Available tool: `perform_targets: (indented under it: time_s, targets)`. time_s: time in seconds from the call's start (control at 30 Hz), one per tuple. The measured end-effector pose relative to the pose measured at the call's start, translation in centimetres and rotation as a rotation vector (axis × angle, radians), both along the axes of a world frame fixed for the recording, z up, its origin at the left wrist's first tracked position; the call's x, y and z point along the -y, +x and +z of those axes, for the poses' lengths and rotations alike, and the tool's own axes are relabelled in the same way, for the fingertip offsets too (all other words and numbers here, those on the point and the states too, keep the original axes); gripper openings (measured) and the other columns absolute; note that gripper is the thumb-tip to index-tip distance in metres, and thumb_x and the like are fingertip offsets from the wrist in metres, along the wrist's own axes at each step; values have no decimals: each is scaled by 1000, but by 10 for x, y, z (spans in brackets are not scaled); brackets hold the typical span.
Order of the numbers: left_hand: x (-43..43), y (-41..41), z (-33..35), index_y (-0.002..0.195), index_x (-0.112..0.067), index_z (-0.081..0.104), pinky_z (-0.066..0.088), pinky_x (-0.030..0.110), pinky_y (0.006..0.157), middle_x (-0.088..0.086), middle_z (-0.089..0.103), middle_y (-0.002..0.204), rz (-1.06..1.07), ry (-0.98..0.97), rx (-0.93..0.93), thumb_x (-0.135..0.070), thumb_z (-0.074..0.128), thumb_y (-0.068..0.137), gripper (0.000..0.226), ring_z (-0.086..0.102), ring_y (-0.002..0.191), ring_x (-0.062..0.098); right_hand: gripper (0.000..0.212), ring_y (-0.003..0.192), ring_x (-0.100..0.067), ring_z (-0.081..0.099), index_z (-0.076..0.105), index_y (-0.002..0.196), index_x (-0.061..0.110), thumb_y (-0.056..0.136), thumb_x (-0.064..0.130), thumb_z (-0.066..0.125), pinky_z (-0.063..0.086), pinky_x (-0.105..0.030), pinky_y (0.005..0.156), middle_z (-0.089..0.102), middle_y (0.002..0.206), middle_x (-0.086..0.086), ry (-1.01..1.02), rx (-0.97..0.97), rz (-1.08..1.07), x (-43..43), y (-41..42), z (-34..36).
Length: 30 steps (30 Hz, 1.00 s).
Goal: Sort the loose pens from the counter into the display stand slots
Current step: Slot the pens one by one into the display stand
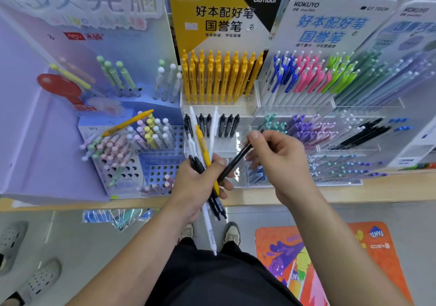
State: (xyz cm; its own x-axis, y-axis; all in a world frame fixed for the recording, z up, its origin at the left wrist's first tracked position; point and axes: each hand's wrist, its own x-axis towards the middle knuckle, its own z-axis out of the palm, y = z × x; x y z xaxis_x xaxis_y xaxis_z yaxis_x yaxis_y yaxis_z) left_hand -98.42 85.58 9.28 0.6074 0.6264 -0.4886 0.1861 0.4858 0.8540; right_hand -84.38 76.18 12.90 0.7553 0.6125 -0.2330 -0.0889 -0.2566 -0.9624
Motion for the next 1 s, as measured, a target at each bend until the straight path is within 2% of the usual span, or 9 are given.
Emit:
perform_targets:
  time_s: [0.1,0.2,0.3,0.37,0.43,0.6,0.67,0.87,1.0]
  targets:
    - [-4,5,3,95,-8,62,52,33,48,14,75,76,18,44,-6,-19,65,103,14,63,53,25,28,64,-25,66,68,90,-3,101,22,65,61,-44,66,66,74,-26,29,20,32,-7,2,10]
    - [-6,12,2,93,-9,61,53,32,49,13,73,71,69,69,-27,-25,68,102,20,62,52,24,24,61,-28,66,67,87,2,101,21,64,60,-48,64,67,67,-18,56,54,-87,-8,9,16]
    - [-13,12,-5,91,-5,59,54,33,49,12,65,64,83,106,-68,-26,72,99,25,60,50,23,15,64,-24,71,68,91,11,101,19,64,61,-38,67,70,67,-7,73,196,-225,-4,24,30]
    - [-15,13,-9,91,-5,58,52,32,47,10,59,57,59,127,-98,-23,73,99,25,56,47,22,6,73,-18,74,71,99,13,100,15,65,63,-32,74,74,79,-5,31,304,-208,-8,31,30]
    - [-15,16,-10,92,-5,57,52,32,48,11,58,53,25,133,-107,-22,73,99,24,54,47,23,10,83,-18,75,73,106,14,98,18,68,63,-39,81,76,87,-2,-24,351,-186,-15,35,22]
    - [-15,21,-6,92,-7,58,53,32,49,11,58,55,5,132,-98,-21,74,98,22,55,48,22,18,81,-11,70,75,114,16,98,20,68,60,-40,83,74,86,8,-120,473,-96,-33,38,5]
    - [-17,22,-5,90,-8,58,52,32,49,12,58,54,6,134,-101,-20,74,98,22,54,48,23,23,80,-7,68,74,118,13,99,21,67,59,-32,84,74,89,6,-167,553,-50,-37,37,1]
    - [-22,18,-3,87,-10,59,50,30,49,12,59,54,0,156,-104,-22,74,97,22,54,45,22,21,86,-19,69,73,116,8,99,17,65,49,-24,80,76,96,-4,-248,804,60,-34,40,-5]
    - [-25,17,-5,89,-11,59,52,34,52,11,60,55,-11,150,-102,-23,75,97,21,55,48,24,24,93,-20,70,70,122,8,99,14,64,48,-21,85,76,104,-5,-237,819,94,-30,39,-5]
